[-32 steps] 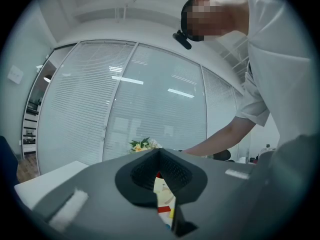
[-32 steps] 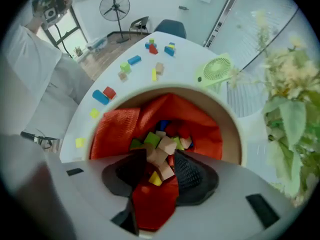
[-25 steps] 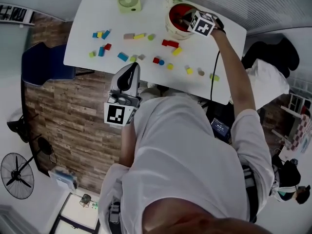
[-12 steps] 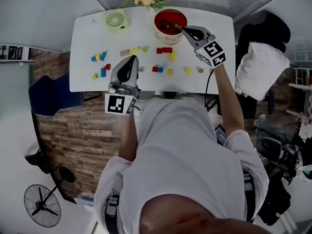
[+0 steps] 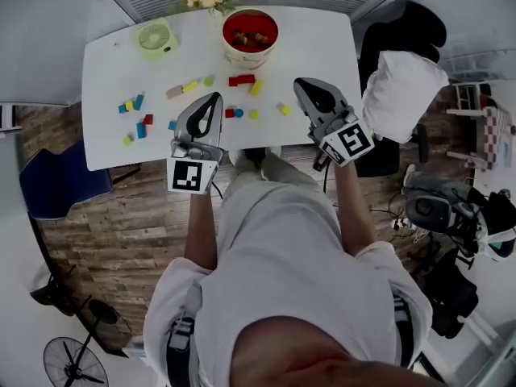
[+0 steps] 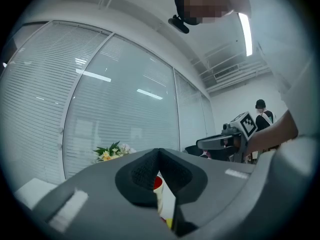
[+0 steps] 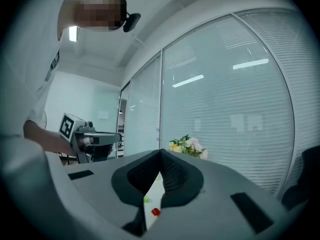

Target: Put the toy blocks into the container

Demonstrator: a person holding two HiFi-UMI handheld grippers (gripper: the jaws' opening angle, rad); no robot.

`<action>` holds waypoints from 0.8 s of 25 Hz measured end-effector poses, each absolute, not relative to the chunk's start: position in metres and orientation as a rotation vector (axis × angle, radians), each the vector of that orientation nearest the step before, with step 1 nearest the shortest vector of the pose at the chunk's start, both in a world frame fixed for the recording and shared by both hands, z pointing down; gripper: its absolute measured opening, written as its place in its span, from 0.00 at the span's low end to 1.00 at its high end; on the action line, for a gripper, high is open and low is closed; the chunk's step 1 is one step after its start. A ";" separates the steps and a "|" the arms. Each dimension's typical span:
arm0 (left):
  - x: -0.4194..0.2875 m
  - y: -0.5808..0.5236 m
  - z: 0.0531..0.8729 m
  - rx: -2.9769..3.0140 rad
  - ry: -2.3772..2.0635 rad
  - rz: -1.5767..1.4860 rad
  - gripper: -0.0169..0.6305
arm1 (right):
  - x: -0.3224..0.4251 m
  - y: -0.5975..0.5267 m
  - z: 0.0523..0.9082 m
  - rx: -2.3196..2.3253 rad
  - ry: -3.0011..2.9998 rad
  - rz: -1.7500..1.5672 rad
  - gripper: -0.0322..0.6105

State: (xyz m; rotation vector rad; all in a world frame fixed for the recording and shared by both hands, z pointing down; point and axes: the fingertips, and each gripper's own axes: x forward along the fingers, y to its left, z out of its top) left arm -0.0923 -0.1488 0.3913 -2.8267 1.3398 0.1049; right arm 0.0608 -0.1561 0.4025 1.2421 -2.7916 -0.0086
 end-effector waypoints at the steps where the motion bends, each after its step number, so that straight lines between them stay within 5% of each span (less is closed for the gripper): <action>1: -0.091 -0.144 0.394 -2.831 1.346 0.102 0.02 | 0.061 -0.147 0.402 1.244 -2.797 0.003 0.05; 20: -0.065 0.106 0.389 -2.691 1.612 -0.065 0.02 | 0.095 0.072 0.389 1.168 -2.959 0.010 0.05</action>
